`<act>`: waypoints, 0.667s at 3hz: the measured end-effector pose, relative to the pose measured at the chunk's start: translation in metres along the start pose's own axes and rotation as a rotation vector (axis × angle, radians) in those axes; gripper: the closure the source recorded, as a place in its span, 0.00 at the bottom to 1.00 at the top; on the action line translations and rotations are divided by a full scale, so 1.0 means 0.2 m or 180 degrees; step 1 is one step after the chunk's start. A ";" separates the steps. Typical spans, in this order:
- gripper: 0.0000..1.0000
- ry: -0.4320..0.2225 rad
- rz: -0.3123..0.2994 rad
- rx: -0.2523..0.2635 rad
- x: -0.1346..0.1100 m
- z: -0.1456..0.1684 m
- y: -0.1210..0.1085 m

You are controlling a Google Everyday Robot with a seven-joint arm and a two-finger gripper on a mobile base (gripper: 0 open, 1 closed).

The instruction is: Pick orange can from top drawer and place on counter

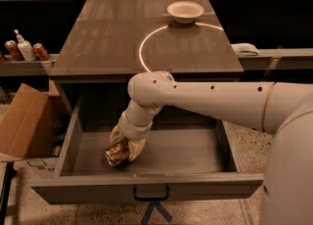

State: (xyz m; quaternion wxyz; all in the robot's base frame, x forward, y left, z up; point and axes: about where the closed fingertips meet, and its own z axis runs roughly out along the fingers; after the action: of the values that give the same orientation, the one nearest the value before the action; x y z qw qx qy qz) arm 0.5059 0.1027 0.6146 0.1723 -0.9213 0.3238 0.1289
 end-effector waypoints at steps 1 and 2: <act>0.65 -0.0037 0.0036 0.0056 -0.01 -0.02 0.00; 0.95 -0.0125 0.0068 0.0296 -0.01 -0.15 -0.01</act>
Offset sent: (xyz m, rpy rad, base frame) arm 0.0097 -0.0273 0.0454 0.1563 -0.0226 -0.0801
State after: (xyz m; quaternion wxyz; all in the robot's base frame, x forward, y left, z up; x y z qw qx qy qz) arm 0.5095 0.0920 0.6425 0.2199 -0.9061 0.3358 0.1336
